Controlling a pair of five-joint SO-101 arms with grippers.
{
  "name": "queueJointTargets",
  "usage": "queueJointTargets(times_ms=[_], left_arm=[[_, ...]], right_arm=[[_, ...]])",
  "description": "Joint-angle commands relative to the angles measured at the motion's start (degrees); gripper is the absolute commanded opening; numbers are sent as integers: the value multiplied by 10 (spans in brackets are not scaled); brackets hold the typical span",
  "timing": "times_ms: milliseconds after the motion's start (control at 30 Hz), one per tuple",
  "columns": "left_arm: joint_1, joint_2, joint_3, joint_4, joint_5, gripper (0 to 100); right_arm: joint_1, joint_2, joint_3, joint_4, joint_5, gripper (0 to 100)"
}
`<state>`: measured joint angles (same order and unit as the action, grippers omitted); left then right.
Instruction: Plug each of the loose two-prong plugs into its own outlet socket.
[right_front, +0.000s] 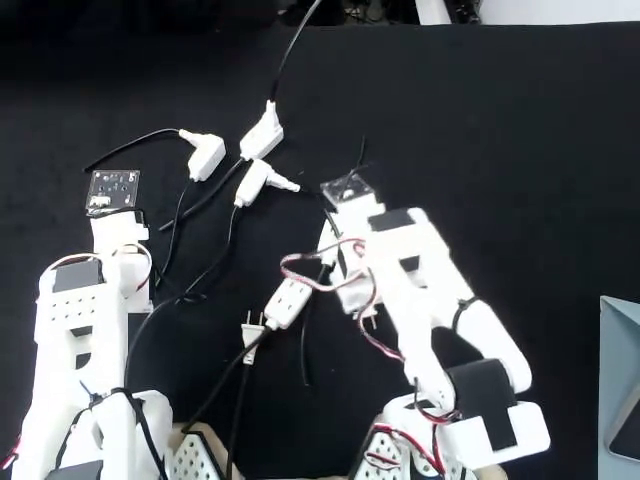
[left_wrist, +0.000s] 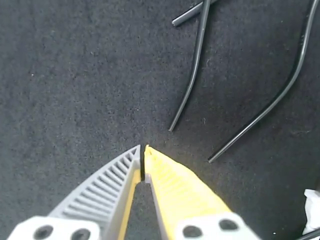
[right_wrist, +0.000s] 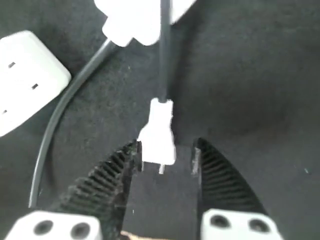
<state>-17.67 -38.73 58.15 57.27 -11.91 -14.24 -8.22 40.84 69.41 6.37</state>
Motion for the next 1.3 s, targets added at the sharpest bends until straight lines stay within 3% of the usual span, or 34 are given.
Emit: queueJointTargets(times_ms=[0,433,867,1100,1267], left_arm=[[-6,-14,-2,-10,-1,29],[-6,-14,-2,-10,-2,29],[-6,-14,-2,-10,-2,29],[-6,-14,-2,-10,-2,29],[-6,-14,-2,-10,-2,29]], right_arm=[[25,-6,-55,42,-4,181],[-4,-1,42,-63,-5,181],[-75,-1,47,-68,-57,179],[-73,-3,45,-69,-52,21],[-72,-7,30,-51,-40,12]])
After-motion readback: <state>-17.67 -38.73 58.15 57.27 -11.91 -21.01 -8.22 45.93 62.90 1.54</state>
